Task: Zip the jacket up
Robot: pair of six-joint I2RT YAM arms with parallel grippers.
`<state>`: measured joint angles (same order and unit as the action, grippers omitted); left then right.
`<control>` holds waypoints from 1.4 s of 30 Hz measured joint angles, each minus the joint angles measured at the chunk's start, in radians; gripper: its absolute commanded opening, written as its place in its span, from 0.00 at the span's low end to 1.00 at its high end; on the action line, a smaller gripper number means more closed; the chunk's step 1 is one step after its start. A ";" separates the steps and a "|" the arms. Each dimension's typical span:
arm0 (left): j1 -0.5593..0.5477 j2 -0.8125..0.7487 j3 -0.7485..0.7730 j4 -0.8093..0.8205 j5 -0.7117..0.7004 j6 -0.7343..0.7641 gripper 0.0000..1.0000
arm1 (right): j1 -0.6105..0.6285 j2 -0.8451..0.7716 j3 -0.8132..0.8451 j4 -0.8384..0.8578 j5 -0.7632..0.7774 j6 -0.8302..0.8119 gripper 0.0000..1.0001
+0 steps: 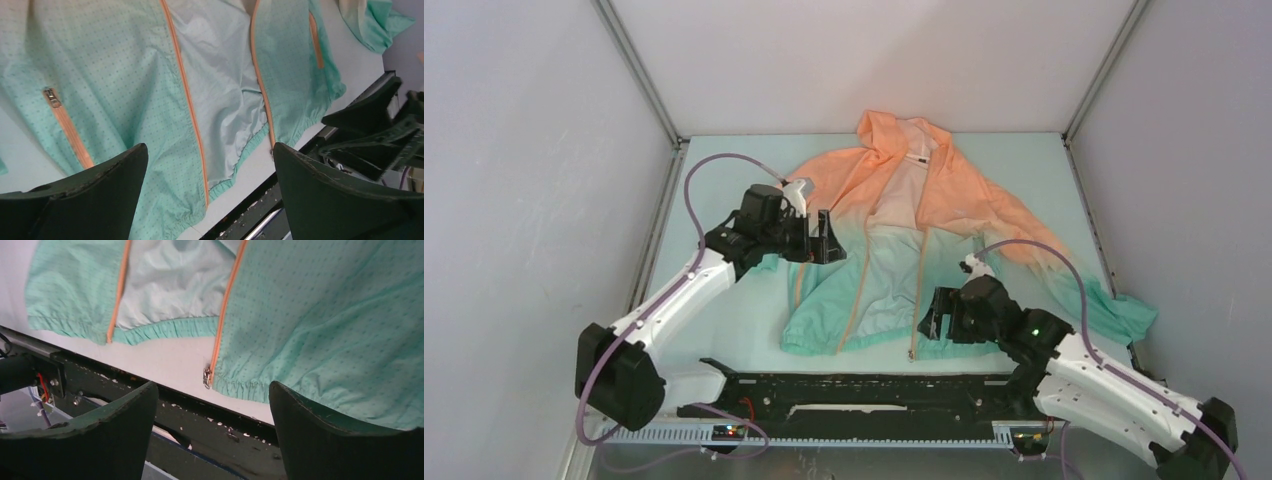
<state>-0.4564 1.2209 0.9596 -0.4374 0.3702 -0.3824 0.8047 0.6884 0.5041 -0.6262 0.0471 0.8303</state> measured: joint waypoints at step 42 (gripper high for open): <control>-0.200 0.139 0.117 -0.119 -0.097 0.035 0.80 | 0.397 0.789 0.236 -0.110 0.431 0.544 0.56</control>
<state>-0.6559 1.3602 1.0771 -0.5568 0.2737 -0.3470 1.2018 1.4769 0.7403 -0.7361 0.4786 1.3743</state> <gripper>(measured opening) 0.802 0.564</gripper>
